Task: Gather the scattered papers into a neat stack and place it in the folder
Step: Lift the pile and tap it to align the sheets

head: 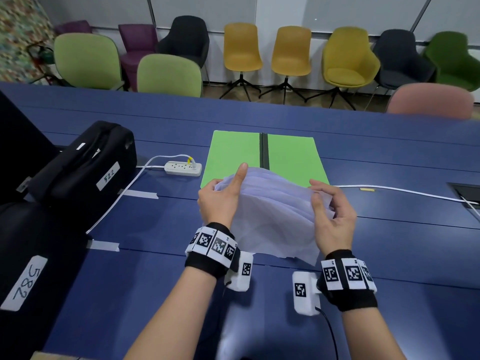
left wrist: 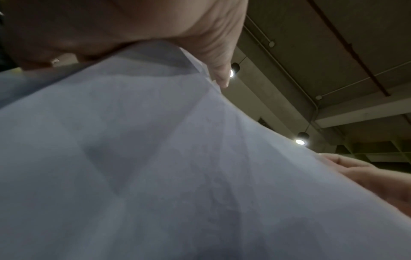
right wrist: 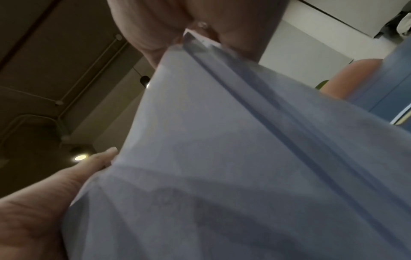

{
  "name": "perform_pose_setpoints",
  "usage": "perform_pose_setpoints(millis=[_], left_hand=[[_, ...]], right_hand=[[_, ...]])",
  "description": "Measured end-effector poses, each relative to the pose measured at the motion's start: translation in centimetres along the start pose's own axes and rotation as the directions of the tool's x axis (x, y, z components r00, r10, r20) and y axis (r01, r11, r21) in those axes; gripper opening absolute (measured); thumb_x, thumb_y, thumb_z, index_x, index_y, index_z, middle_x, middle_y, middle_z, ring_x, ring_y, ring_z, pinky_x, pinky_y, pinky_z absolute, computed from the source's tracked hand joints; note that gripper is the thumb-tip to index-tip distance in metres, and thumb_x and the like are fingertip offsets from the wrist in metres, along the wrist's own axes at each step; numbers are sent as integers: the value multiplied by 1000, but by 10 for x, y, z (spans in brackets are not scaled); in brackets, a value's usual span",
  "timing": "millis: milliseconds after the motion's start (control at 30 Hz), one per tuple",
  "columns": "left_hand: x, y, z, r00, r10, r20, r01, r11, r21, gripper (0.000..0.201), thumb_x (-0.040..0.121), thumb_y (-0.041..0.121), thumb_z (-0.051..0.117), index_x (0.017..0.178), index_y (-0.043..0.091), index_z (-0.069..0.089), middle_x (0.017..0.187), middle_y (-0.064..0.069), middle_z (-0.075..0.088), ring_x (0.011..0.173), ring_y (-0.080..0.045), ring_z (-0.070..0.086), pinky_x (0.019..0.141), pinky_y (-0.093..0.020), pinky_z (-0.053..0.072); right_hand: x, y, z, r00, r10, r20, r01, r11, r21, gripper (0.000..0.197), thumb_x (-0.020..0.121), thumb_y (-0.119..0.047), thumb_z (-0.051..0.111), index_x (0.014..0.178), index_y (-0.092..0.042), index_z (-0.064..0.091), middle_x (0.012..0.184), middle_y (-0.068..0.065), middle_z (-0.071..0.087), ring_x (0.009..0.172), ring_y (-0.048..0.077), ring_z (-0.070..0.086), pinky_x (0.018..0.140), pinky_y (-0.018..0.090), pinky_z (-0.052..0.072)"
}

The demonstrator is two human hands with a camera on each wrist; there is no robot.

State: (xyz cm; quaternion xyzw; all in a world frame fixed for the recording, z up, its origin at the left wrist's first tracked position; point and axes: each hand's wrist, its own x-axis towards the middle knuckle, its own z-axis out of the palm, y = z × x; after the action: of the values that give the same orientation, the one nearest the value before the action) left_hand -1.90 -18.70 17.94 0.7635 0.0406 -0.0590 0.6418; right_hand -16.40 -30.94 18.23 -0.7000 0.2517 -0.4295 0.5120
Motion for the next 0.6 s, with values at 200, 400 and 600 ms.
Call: perform_pose_setpoints(millis=[200, 400, 600], left_hand=[[0, 1, 1, 1000, -29, 6, 29, 999, -15, 68, 47, 82, 67, 65, 19, 48, 63, 4, 42, 63, -19, 42, 59, -29, 38], [0, 0, 2, 999, -40, -6, 40, 999, -23, 56, 59, 70, 70, 55, 21, 43, 61, 5, 44, 69, -23, 46, 63, -29, 39], [0, -9, 1, 999, 19, 39, -16, 996, -89, 71, 52, 68, 77, 45, 20, 25, 44, 9, 27, 52, -19, 29, 51, -25, 27]], right_hand=[[6, 7, 0, 998, 55, 20, -54, 998, -29, 15, 84, -6, 50, 76, -18, 54, 115, 2, 66, 109, 10, 59, 86, 7, 39], [9, -3, -1, 959, 70, 274, 24, 945, -327, 66, 61, -63, 67, 118, -39, 43, 129, -18, 52, 121, 7, 47, 104, 27, 34], [20, -8, -7, 936, -73, 345, 320, 587, -744, 89, 56, -69, 65, 136, -45, 35, 139, -12, 44, 136, 20, 32, 111, 55, 19]])
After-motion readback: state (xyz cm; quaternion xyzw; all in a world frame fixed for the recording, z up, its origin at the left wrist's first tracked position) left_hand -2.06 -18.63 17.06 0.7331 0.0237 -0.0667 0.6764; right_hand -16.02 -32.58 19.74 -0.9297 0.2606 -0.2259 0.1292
